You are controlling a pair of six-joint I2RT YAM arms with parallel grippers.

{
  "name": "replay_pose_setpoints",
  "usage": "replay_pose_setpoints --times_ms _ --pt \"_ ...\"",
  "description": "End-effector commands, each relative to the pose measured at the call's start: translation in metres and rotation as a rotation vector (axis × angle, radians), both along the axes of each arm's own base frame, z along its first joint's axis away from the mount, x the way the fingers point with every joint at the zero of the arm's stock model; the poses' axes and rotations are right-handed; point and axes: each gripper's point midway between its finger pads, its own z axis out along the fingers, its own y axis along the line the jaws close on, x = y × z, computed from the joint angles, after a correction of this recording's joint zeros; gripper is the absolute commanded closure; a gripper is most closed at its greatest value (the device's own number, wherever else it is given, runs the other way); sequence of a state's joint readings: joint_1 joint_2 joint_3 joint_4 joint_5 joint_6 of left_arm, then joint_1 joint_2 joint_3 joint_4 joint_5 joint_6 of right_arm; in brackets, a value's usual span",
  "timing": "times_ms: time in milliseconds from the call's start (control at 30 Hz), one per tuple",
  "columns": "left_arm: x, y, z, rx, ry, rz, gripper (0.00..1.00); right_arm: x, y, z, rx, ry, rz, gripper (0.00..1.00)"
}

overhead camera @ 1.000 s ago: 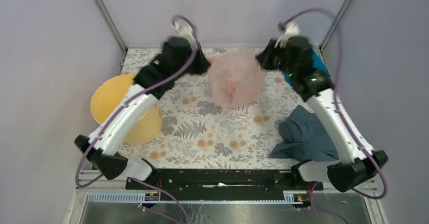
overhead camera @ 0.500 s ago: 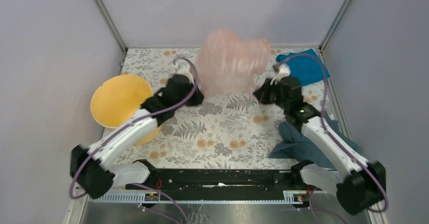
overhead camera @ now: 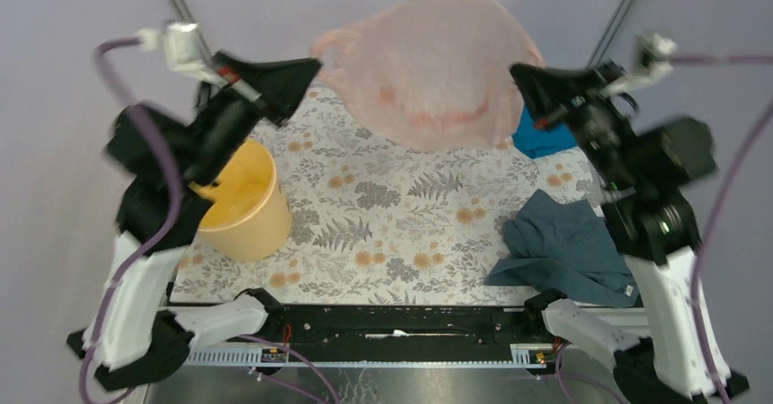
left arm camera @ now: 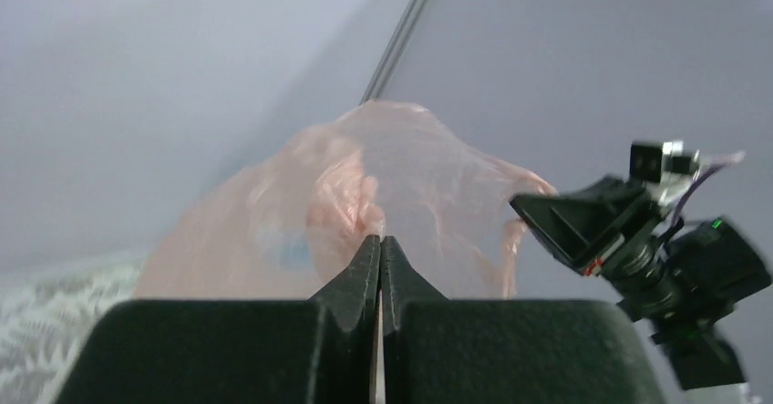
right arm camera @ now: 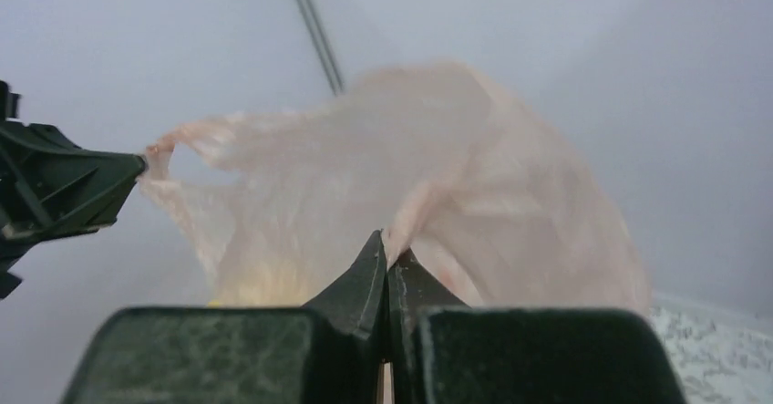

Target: Put the trash bags into the trash bin

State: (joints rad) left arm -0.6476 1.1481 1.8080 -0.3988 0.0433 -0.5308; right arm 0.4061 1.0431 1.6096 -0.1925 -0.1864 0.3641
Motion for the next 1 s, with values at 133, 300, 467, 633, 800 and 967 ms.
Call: replay_pose_setpoints --times_ms 133,300,467,633,800,967 --pt "0.048 0.001 -0.208 0.224 0.429 0.188 1.0 0.03 -0.007 -0.171 -0.137 0.303 -0.103 1.0" --pt "0.046 0.0 -0.359 0.421 0.748 0.201 1.0 0.038 0.006 -0.326 -0.223 0.644 -0.075 1.0" --pt "0.056 0.0 -0.25 0.309 0.546 0.136 1.0 0.045 0.008 -0.247 -0.185 0.511 -0.072 1.0" --pt "0.017 0.007 -0.037 0.079 0.128 0.027 1.0 0.015 0.008 -0.052 -0.05 0.135 0.007 1.0" --pt "-0.005 0.043 -0.037 -0.035 0.057 0.128 1.0 -0.009 0.006 -0.034 -0.005 0.012 0.051 1.0" --pt "0.025 0.047 -0.203 0.141 0.405 0.259 1.0 0.032 0.012 -0.198 -0.146 0.394 -0.015 1.0"
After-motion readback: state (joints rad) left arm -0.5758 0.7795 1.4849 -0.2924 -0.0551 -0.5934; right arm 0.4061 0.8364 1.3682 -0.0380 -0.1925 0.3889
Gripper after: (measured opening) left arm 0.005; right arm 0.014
